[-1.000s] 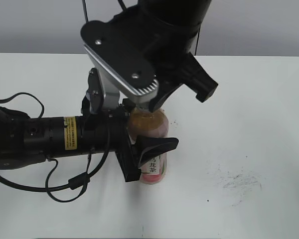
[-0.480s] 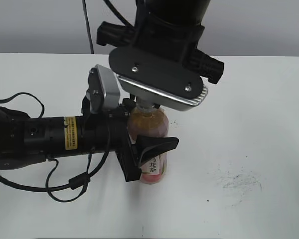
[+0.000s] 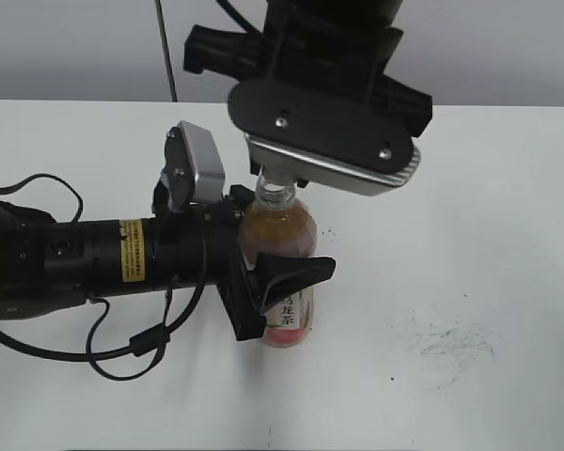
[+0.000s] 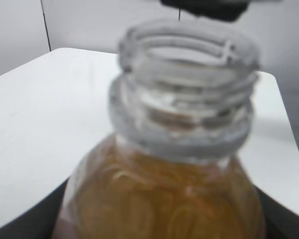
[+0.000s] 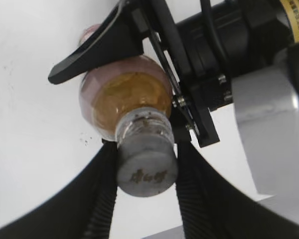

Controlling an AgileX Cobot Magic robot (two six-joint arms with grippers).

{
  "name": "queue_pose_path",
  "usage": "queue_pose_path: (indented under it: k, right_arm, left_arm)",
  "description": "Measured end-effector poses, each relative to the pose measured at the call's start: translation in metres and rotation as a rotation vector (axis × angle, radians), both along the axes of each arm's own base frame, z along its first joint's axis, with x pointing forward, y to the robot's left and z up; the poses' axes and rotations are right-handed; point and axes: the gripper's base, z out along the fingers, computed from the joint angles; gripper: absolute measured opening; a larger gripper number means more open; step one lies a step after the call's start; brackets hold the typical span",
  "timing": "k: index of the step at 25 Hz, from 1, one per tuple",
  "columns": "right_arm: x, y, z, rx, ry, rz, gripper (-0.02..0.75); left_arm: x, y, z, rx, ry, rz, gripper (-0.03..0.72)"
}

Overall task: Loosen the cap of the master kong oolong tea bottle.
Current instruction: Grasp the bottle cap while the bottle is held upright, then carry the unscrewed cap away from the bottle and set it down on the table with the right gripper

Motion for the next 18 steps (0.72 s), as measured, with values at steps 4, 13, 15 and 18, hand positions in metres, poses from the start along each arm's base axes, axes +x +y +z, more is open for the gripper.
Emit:
queue_pose_path:
  k: [4, 13, 15, 18]
  right_arm:
    - [0.000, -0.002, 0.006, -0.001, -0.027, 0.020, 0.272]
    - [0.012, -0.015, 0.010, 0.067, 0.029, -0.530, 0.272]
    - [0.022, -0.026, 0.010, 0.102, 0.063, -0.723, 0.272]
    - [0.041, -0.048, 0.004, 0.137, 0.109, -0.984, 0.272]
  left_arm:
    - [0.000, 0.000, 0.000, 0.000, 0.001, 0.000, 0.447]
    - [0.000, 0.000, 0.000, 0.000, 0.001, 0.000, 0.447]
    - [0.000, 0.000, 0.000, 0.000, 0.001, 0.000, 0.447]
    - [0.000, 0.000, 0.000, 0.000, 0.001, 0.000, 0.447]
